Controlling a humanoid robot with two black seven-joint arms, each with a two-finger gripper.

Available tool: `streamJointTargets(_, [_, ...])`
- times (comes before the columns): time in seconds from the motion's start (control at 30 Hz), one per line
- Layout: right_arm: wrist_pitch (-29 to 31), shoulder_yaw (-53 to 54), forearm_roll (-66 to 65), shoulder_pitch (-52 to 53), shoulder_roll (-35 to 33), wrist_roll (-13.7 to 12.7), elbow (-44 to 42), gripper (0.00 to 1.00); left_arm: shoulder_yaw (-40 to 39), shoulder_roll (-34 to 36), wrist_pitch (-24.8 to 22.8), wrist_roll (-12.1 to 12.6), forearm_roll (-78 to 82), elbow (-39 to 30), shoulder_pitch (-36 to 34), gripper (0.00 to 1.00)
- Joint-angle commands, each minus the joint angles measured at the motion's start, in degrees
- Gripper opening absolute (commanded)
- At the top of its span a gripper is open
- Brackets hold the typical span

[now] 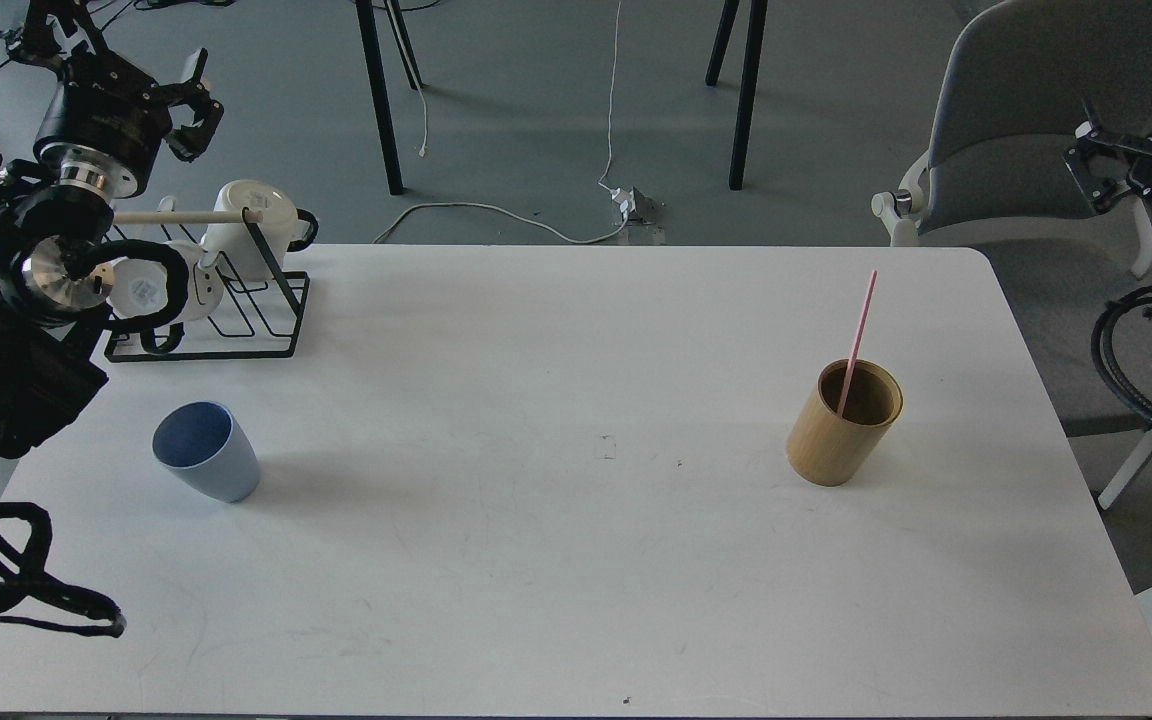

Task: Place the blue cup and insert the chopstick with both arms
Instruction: 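Move the left gripper down toward the light blue cup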

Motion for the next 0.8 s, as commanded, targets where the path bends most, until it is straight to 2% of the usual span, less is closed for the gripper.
streamJointTargets(0.0, [0.00,-0.12,0.00,-0.12,0.11,0.07,0.16,0.99,0.04,0.33,0.00,-0.23,0.08,0.00,0.10,0.99])
streamJointTargets(0.37, [0.00,0.14,0.00,-0.29,-0.33,0.07,0.78,0.99,0.48,1.73,0.00,0.56,0.69,-0.53,0.01,0.99])
streamJointTargets(0.5, [0.00,0.40,0.00,-0.29,-0.68,0.07,0.87,0.99,5.83,4.54,0.00,0.29,5.07,-3.60,-0.51,0.99])
streamJointTargets(0.6, [0.00,0.23,0.00,-0.38,-0.77,0.07,0.87,0.99,7.34,7.96,0.00,0.12,10.51,-9.55,-0.60,0.99])
streamJointTargets(0.77, [0.00,-0.12,-0.08,-0.99,0.02,0.42,1.57,0.99,7.78,19.47,0.00,0.29,25.53,-31.69,0.54,0.99])
